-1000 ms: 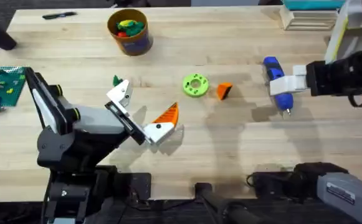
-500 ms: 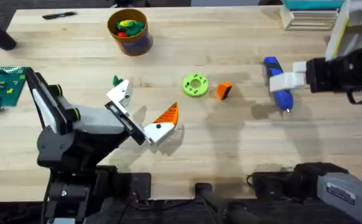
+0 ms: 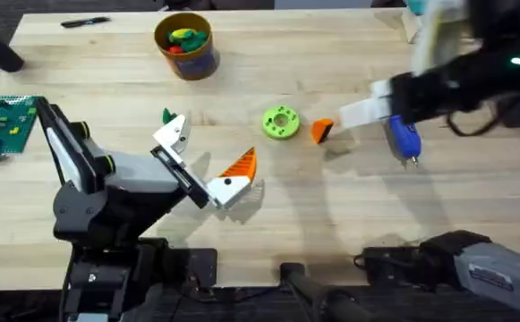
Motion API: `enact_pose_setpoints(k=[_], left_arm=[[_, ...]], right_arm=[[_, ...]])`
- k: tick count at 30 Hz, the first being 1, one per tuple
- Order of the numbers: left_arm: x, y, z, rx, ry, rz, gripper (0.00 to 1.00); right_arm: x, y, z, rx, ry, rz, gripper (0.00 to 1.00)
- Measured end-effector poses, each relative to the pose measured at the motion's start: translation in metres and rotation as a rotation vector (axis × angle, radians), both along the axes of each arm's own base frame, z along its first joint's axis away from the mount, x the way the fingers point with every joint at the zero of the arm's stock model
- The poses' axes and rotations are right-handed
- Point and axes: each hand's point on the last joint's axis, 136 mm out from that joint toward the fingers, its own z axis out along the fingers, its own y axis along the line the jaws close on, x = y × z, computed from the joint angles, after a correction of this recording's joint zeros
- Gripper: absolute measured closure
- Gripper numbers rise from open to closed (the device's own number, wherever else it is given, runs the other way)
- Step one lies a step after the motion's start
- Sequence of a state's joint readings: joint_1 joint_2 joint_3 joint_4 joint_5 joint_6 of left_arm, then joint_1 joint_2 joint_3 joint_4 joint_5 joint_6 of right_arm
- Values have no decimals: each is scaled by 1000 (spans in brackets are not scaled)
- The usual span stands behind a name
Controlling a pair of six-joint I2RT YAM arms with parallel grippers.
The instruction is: Pick up the gripper from the table and insert it into the empty holder that is missing its gripper. Then pick up a screw, insert it into the mounting hole, and use the screwdriver to tighten it. Finally, clean up the table by picking up the vegetable and placing it into the bucket.
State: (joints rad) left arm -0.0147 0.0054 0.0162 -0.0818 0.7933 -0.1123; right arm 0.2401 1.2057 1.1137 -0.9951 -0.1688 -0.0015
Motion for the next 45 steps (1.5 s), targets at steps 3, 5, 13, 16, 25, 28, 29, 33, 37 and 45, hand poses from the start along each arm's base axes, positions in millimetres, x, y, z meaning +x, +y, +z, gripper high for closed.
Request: enact_pose_setpoints(k=[3,5,13,16,25,28,29,33,37,45], left_arm=[[0,0,0,0,0,0,15],[0,0,0,0,0,0,15],[0,0,0,0,0,0,15],[0,0,0,0,0,0,15],[0,0,0,0,0,0,15],[0,0,0,0,0,0,15],[0,0,0,0,0,0,15],[0,0,0,0,0,0,15],[0,0,0,0,1,-2,15],[-13,-11,-1,44,-48,-105,15]], right_arm=[[2,23,-12,-35,50,81,9],[4,36,-23,-72,86,126,9],[25,46,-70,-179,165,161,8],[26,46,-81,-197,190,167,24],[31,47,-88,-208,190,181,959],[31,47,-88,-208,189,183,996],[29,46,-87,-212,200,184,996],[25,48,-73,-202,225,189,996],[32,65,-41,-113,198,208,996],[23,110,7,170,171,295,996]])
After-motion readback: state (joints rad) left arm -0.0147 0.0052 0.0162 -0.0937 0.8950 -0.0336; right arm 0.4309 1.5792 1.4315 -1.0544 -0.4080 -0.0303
